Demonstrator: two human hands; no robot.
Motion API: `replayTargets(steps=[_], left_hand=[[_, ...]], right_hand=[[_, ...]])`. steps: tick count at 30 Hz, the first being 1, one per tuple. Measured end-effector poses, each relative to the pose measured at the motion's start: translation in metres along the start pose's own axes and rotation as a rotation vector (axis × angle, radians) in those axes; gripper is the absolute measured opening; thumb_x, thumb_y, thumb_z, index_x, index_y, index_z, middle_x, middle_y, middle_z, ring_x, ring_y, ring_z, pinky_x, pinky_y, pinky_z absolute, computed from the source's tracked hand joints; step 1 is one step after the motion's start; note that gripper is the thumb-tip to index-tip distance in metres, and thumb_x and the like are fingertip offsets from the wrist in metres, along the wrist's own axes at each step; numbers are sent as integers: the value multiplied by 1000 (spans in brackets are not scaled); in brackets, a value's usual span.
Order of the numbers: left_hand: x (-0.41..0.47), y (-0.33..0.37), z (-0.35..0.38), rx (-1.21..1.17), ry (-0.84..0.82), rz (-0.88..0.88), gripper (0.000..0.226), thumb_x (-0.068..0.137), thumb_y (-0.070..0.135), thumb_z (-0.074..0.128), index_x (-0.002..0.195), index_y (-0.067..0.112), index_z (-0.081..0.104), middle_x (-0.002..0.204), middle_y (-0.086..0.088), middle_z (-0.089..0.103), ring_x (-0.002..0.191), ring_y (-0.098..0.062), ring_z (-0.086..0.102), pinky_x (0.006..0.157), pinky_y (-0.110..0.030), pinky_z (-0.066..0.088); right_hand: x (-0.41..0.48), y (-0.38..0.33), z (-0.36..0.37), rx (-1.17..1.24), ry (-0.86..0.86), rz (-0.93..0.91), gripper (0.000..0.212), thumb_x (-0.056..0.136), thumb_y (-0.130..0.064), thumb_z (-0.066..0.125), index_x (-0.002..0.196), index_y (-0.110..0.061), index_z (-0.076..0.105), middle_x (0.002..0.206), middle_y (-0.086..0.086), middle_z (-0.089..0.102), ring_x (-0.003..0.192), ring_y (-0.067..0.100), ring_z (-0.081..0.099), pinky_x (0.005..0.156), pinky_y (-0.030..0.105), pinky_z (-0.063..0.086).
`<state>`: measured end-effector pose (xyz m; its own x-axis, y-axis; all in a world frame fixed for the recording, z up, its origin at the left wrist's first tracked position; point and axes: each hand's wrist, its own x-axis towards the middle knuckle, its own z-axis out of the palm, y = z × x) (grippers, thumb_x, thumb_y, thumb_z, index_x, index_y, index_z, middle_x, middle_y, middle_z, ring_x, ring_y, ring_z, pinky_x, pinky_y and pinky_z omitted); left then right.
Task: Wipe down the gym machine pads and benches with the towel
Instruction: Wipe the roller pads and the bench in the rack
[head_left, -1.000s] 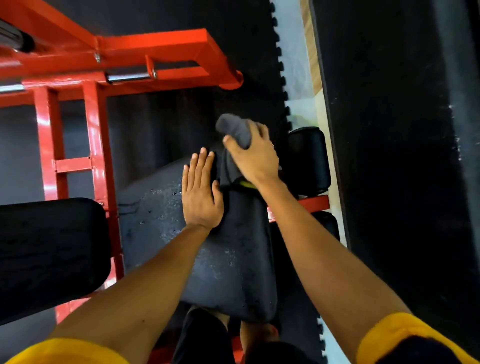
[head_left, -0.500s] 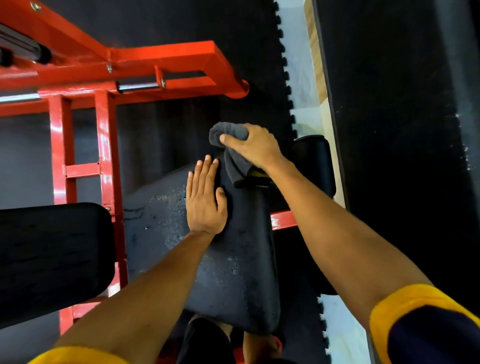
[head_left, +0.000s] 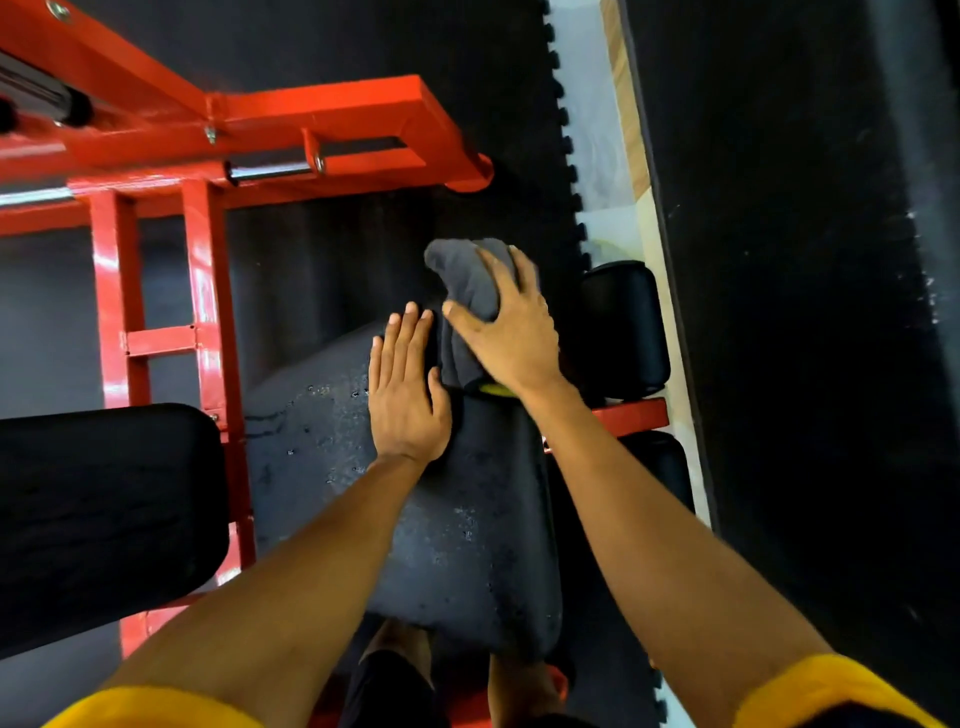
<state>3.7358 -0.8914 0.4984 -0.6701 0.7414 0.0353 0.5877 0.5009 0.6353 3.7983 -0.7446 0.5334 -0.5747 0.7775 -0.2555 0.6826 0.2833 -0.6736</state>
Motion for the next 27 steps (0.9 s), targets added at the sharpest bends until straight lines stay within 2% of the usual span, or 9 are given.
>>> replayTargets(steps=[3,6,9,12,16,19,21,23,27], left_hand=[[-1,-2,0,3,-6,15,59,101,28,28,158,11,33,167,-4,26,157,-18,16,127,-51,15],[0,-3,1,17,-10,11,61,101,30,28,158,12,33,167,-4,26,157,-18,17,127,-50,15],[0,-2,2,40,0,20,60,100,28,29,158,12,33,168,-3,26,157,-19,16,127,-48,14],[-1,-2,2,39,6,2,61,99,24,30,159,13,33,168,-2,25,157,-18,15,128,-46,11],[0,-4,4,48,9,36,60,100,24,30,159,11,32,168,-4,26,157,-19,15,129,-45,10],[-1,-6,3,44,4,43,59,102,27,28,159,12,32,168,-4,25,157,-18,15,128,-46,10],[-2,-6,4,45,7,58,59,102,27,28,159,13,31,168,-4,25,157,-19,15,128,-46,11],[-1,-5,5,57,19,55,59,101,26,30,159,12,32,168,-4,26,157,-20,16,128,-46,11],[-4,-3,6,93,20,42,59,101,24,32,160,12,30,168,-4,26,157,-21,16,129,-44,10]], right_hand=[[-52,5,1,-120,-11,-70,85,88,-69,54,161,-47,16,173,3,6,154,38,25,117,55,37],[-87,20,-3,-30,-48,82,90,85,-78,53,159,-52,8,172,-6,12,150,33,34,113,55,43],[-65,34,-7,405,-113,411,90,67,-96,57,147,-63,34,154,-13,48,136,22,53,114,49,44],[-19,38,-10,631,-157,677,114,51,-104,56,146,-41,54,141,1,62,128,27,60,114,48,44],[-40,12,-6,181,-108,379,80,92,-78,46,160,-42,25,164,0,37,142,34,45,115,52,40],[-102,8,-1,-122,-6,28,79,98,-63,51,163,-43,10,173,0,9,150,34,33,116,50,39],[-135,20,2,-180,40,-42,80,97,-63,51,162,-46,8,173,-3,7,150,32,33,112,49,42],[-146,34,-2,-10,-23,123,81,92,-70,54,159,-53,11,170,-9,20,147,25,40,108,49,47],[-109,51,-5,564,-75,578,103,60,-101,57,148,-49,46,140,-8,63,130,25,59,109,48,50]])
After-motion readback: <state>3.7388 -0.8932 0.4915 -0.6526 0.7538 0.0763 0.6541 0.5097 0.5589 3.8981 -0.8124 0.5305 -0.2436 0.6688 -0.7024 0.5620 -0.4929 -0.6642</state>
